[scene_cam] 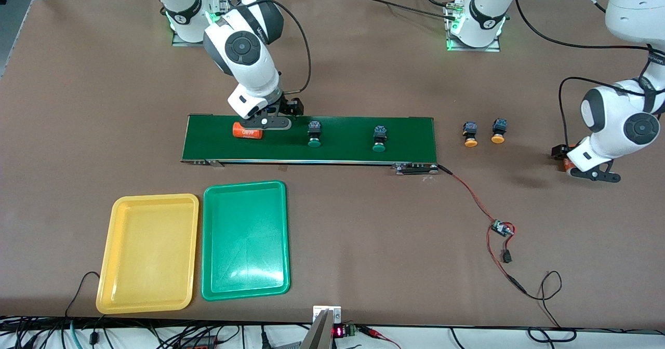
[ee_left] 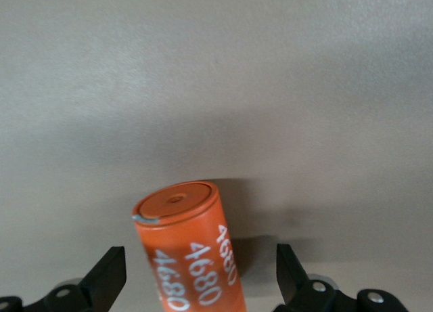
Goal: Sort buttons by color to trays
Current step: 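Carry the battery to the belt while the right gripper grasps a green button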
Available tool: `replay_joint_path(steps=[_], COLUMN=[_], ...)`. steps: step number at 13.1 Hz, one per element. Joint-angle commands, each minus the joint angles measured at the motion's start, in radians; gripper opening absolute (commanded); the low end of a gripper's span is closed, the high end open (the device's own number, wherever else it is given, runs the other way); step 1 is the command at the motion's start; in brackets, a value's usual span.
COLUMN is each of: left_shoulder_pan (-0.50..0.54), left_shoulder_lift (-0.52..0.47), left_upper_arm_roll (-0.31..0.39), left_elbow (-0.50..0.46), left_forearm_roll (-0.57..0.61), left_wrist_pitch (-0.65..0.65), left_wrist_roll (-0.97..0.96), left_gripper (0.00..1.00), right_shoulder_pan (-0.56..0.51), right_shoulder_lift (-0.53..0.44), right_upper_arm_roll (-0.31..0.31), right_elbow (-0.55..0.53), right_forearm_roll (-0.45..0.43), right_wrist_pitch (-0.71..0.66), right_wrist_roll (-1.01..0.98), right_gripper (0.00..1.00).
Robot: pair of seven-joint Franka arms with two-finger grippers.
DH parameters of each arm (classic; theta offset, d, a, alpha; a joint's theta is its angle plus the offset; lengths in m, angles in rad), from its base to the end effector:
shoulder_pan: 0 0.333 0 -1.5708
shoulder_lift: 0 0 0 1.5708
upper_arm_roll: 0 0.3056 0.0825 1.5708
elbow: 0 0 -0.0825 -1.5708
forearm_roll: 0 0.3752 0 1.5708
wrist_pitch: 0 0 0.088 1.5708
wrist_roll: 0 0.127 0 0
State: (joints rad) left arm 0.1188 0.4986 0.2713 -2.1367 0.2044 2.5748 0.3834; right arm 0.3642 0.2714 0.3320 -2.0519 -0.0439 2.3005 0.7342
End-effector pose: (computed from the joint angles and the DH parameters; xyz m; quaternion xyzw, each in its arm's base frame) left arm 0.5125 0.2157 0.1516 -0.9879 0.0980 0.0683 0.0985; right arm 0.4458 0.3671 0.2883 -0.9996 0.0098 0.0207 0.0184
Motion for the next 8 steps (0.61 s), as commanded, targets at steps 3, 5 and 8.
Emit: replay_joint_path(steps=[3,5,8], left_shoulder_pan=[0.004,-0.004,-0.024], left_shoulder_lift=[-0.006,-0.017,-0.090], left_upper_arm_roll=[0.002,0.000,-0.023], left_elbow=[-0.015,-0.002,0.047], left_forearm_roll=[0.010,0.012,0.013], left_wrist_pitch=[0.015,-0.049,-0.239], left_wrist_roll=[0.028,0.029,0.038], left_gripper=[0.33,0.22,0.18], right_shoulder_pan=[0.018,0.018,0.018], right_shoulder_lift=[0.054,0.063,0.084], right_upper_arm_roll=[0.001,0.001,-0.001], right_elbow=[0.048,0.052,0.053], right_forearm_roll=[-0.010,-0.011,-0.007], right_wrist_pitch=[0.002,0.005,0.005], right_wrist_roll=[0.046,0.091,0.105], right_gripper=[1.00,1.00,1.00])
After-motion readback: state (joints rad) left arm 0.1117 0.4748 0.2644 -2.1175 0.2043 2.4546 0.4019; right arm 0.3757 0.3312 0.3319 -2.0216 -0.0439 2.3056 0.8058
